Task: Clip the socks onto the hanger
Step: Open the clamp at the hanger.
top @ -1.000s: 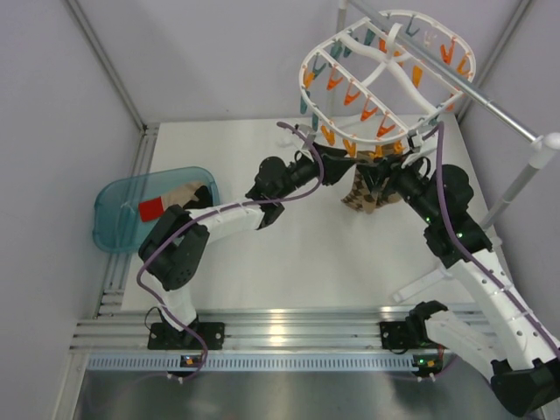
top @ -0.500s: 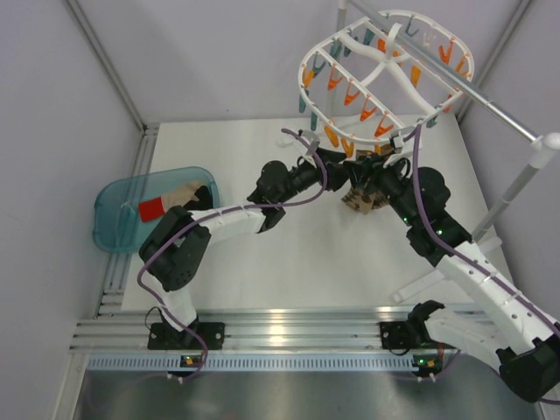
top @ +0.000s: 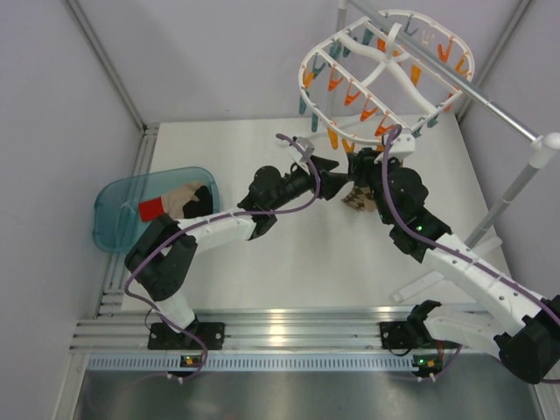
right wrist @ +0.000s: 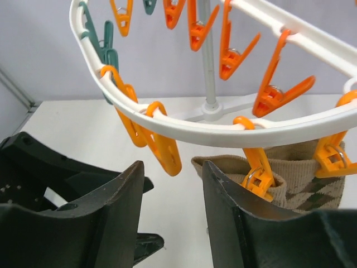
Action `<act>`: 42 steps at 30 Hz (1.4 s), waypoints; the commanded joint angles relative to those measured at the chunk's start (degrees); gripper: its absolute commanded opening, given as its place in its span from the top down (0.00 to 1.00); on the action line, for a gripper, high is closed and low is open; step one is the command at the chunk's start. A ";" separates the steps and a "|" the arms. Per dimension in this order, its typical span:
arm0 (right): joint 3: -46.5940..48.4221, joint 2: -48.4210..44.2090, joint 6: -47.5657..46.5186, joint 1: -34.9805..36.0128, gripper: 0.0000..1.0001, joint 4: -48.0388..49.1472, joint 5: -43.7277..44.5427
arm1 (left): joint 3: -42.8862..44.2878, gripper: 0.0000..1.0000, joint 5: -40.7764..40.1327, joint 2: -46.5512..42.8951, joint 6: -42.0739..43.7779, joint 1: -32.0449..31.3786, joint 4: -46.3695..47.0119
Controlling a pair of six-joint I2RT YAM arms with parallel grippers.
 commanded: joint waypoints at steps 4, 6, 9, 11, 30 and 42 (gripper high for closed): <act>-1.83 -0.29 -1.39 1.00 0.53 8.74 6.10 | -0.92 0.34 -0.18 -3.29 1.52 0.33 -0.09; -2.18 -0.11 -1.04 0.91 0.52 9.70 6.09 | -0.84 0.34 -0.10 -3.21 1.60 0.50 -0.18; -2.27 0.06 -0.69 0.82 0.48 11.11 6.00 | -0.84 0.33 0.08 -3.03 1.78 0.50 -0.44; -2.62 0.15 -0.34 0.30 0.47 12.43 6.36 | -0.66 0.33 -0.01 -2.85 1.87 0.50 -0.62; -2.36 -1.43 1.34 -4.10 1.00 8.84 -2.25 | 1.45 0.28 1.93 -1.54 5.12 1.03 1.75; -1.92 -3.45 -0.07 -6.21 0.94 4.44 -4.89 | 9.61 0.15 2.28 5.58 2.75 3.32 7.46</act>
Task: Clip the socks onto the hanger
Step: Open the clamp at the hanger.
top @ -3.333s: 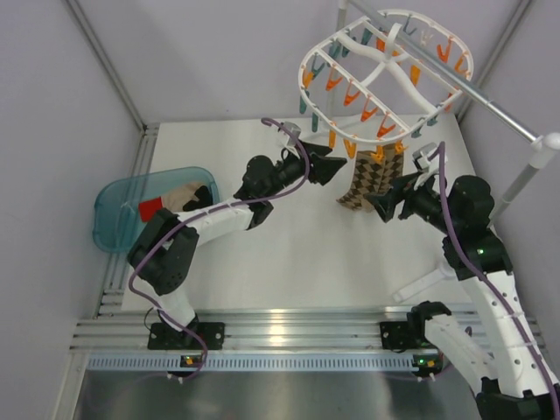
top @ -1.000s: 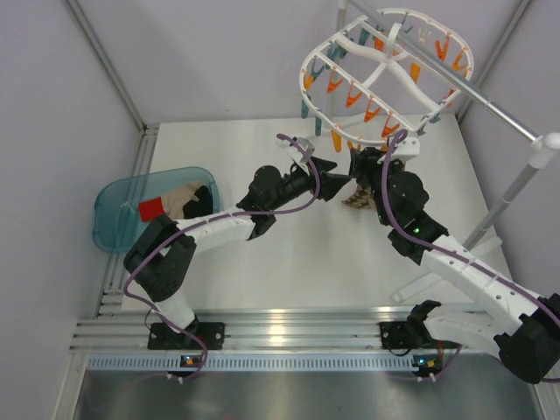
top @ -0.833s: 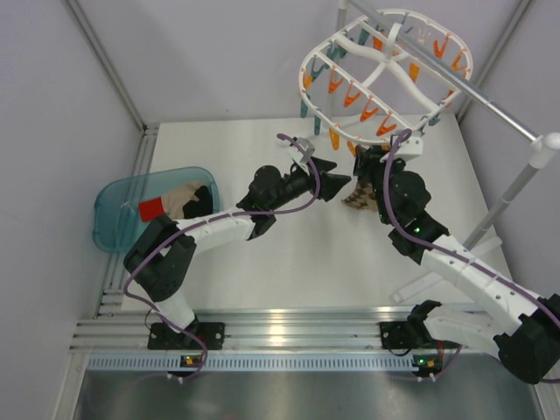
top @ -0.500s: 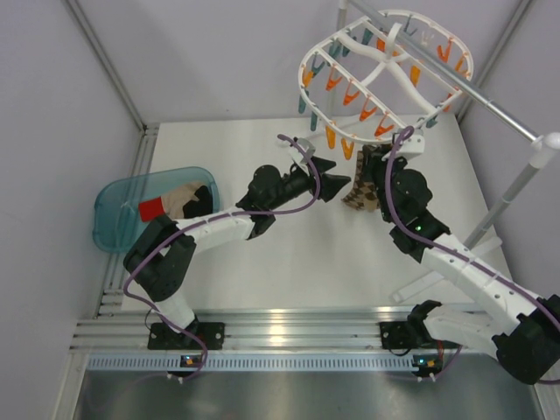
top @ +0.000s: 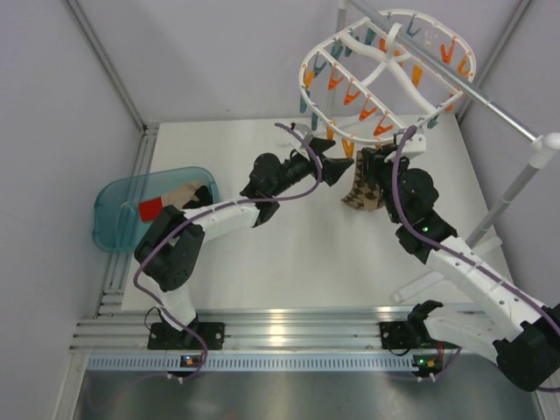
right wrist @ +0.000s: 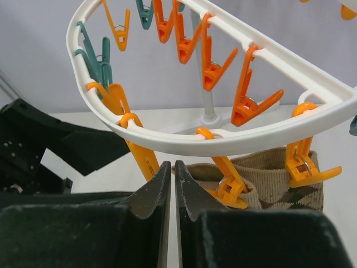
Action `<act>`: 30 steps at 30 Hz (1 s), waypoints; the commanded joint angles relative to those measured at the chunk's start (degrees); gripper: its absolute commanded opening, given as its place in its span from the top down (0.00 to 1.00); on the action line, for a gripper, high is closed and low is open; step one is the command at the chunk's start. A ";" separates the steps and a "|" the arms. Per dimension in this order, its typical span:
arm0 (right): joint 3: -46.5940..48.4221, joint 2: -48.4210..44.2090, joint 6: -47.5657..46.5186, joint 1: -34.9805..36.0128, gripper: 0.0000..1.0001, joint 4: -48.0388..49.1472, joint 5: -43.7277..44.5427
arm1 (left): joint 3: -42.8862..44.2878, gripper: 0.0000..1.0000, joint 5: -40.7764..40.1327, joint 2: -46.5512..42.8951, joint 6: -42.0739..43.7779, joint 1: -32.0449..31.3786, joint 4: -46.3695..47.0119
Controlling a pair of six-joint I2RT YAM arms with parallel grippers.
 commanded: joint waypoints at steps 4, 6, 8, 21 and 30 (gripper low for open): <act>1.50 -2.23 -1.41 -2.52 0.94 -2.96 -2.31 | 7.12 0.14 1.38 5.05 -1.63 0.85 7.34; 1.67 -2.49 -1.32 -3.22 0.94 -4.10 -2.84 | 9.05 0.15 2.17 6.63 -2.07 1.02 8.22; 2.11 -2.41 -0.80 -4.36 0.93 -5.07 -3.63 | 10.81 0.18 3.31 8.12 -2.33 1.03 9.27; 5.71 -2.67 2.72 -11.75 0.83 -8.68 -16.90 | 11.87 0.54 9.91 9.10 -1.72 0.59 12.09; 6.95 -5.13 1.67 -11.84 0.68 -12.63 -24.99 | 9.50 0.72 11.05 7.34 -0.75 -0.99 11.83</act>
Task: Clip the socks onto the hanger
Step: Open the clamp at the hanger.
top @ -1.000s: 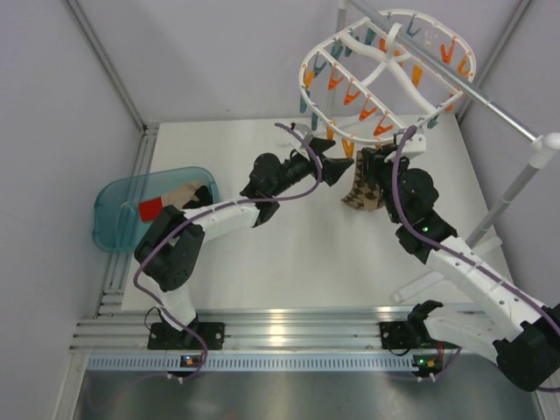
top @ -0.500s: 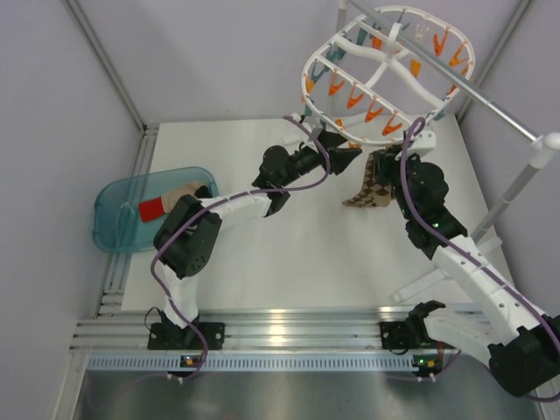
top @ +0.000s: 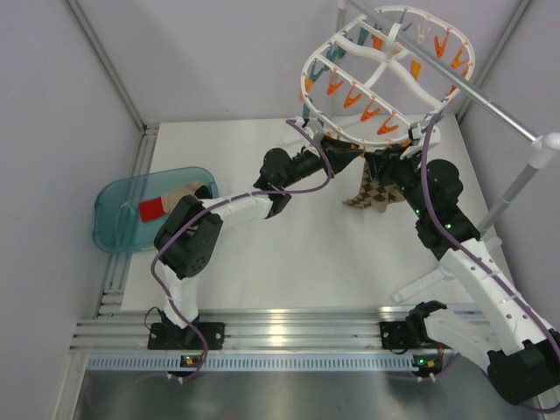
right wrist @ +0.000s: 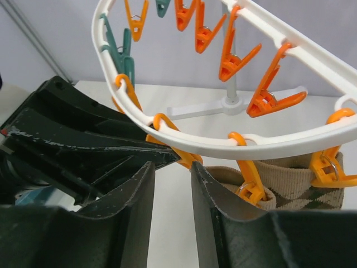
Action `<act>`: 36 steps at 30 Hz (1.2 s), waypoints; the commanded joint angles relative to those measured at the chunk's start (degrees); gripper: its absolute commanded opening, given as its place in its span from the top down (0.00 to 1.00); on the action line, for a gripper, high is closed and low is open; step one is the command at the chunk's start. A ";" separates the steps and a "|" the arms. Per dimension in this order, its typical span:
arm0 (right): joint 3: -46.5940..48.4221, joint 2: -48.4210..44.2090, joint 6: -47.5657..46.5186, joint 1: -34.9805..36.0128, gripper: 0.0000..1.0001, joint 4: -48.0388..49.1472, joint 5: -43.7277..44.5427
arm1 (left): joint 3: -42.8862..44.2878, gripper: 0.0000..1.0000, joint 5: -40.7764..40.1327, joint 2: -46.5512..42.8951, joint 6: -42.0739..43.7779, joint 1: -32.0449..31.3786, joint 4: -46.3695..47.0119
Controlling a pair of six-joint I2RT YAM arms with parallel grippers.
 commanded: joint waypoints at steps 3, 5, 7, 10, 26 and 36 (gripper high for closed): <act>3.10 -1.79 -0.41 -0.65 0.66 -0.11 -4.06 | -1.82 0.78 1.85 -3.26 1.22 -1.85 4.18; 2.92 -1.52 -0.23 -0.65 0.66 0.33 -3.79 | -2.53 0.82 1.50 -3.88 1.48 -2.12 4.09; 2.84 -0.91 -0.14 -0.65 0.66 1.38 -3.53 | -3.14 0.83 1.23 -4.40 1.57 -2.47 3.74; 3.10 0.49 -0.58 -0.65 0.67 1.21 -0.91 | -3.67 0.85 0.09 -5.72 1.92 -2.56 2.86; 3.36 2.34 2.67 -0.65 0.67 5.08 3.24 | -4.02 0.87 0.35 -7.84 1.31 -3.87 -1.45; 0.91 1.47 2.58 -0.38 0.68 9.12 3.32 | -3.15 0.88 1.50 -8.98 0.52 -5.63 -7.60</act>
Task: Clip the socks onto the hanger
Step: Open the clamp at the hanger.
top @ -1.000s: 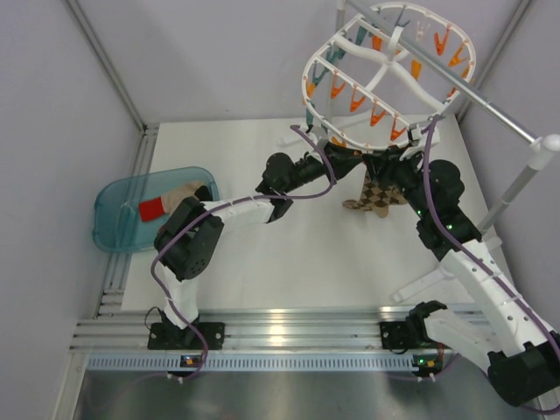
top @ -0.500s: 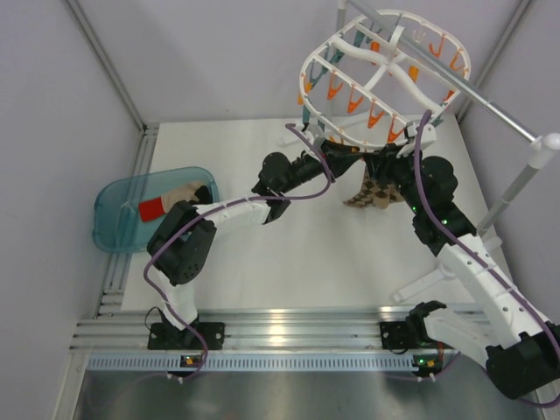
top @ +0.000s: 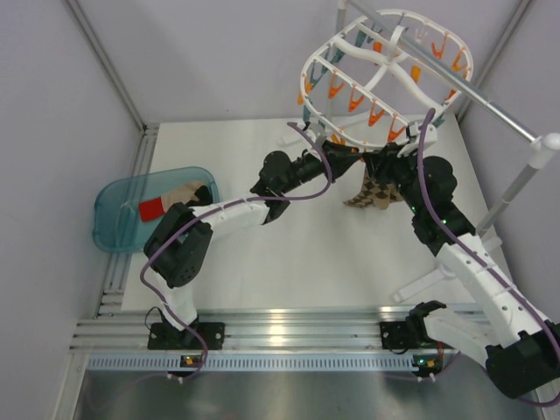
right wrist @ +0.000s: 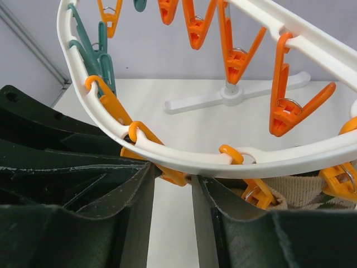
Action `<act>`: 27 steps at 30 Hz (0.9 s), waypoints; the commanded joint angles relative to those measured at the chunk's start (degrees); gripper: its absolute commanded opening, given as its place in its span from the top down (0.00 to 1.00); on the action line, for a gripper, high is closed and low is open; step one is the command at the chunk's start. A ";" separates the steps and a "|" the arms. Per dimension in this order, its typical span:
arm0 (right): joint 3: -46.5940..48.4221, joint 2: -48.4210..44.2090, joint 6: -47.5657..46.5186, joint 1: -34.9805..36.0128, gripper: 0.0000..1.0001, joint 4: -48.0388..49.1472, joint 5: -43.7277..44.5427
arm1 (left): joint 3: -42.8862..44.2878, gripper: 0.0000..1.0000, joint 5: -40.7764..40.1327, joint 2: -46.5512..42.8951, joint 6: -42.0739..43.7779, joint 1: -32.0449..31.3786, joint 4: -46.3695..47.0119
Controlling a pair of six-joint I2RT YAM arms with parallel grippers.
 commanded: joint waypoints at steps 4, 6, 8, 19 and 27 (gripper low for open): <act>-1.07 -1.09 -1.16 -0.08 0.68 12.48 3.00 | 1.03 0.88 6.20 -4.26 -2.44 -3.18 -5.05; -1.42 -0.92 -1.60 0.19 0.69 13.01 3.35 | 1.64 0.87 6.20 -4.35 -3.06 -3.36 -6.46; -1.69 -0.74 -2.65 0.63 0.69 13.36 3.97 | 2.87 0.87 6.11 -4.26 -2.97 -3.62 -10.91; -1.86 -0.04 -5.82 1.07 0.93 12.40 3.97 | 3.41 0.75 5.51 -4.96 -5.43 -4.06 -10.60; -0.90 -1.09 1.63 -0.07 1.00 10.02 -0.33 | -0.19 0.46 1.90 -6.98 -4.03 -3.89 -11.48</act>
